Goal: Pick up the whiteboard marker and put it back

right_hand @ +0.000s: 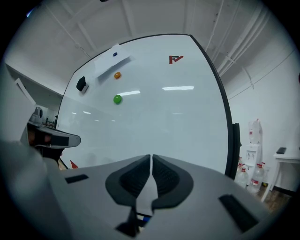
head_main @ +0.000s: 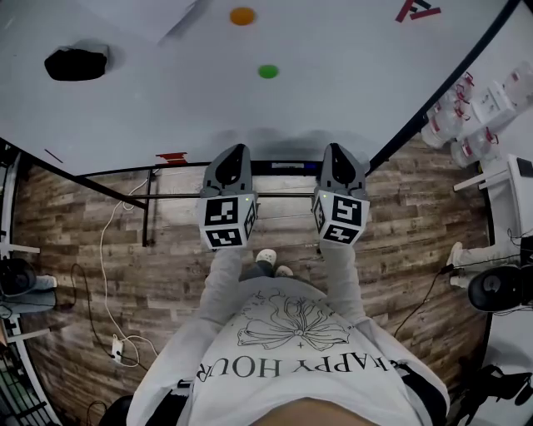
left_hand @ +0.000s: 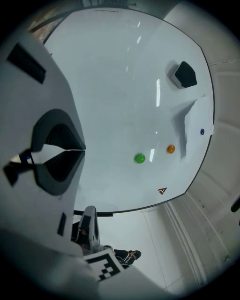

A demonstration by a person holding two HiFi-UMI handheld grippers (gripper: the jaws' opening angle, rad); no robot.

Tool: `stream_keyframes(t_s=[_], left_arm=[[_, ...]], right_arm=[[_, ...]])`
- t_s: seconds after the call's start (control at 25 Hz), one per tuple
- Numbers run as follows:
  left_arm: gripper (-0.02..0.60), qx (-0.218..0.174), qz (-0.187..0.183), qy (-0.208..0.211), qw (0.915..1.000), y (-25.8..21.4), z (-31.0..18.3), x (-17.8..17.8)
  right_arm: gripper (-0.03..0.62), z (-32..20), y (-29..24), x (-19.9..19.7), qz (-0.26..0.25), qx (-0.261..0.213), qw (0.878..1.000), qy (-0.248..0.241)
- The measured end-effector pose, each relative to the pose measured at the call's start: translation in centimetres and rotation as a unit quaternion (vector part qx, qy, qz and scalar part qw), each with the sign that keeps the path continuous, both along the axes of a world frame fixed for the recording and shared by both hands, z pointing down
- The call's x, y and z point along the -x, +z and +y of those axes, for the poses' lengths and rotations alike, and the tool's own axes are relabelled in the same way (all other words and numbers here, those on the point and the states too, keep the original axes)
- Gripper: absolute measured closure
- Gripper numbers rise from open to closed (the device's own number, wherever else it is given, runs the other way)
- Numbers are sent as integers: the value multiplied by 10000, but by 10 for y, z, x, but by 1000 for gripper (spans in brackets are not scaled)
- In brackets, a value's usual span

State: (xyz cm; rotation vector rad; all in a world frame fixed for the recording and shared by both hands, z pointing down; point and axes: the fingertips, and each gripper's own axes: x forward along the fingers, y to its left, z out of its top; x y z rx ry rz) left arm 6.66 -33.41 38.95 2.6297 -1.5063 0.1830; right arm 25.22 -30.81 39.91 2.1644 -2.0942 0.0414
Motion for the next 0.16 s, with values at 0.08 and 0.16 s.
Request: stream_keyframes(t_s=[0.08, 0.16], left_arm=[[574, 1, 4, 9, 10000, 0, 1, 1], [574, 1, 13, 14, 10000, 0, 1, 1]], right_arm=[[580, 1, 0, 1, -9, -4, 10000, 8], [580, 1, 0, 2, -27, -13, 10000, 14]])
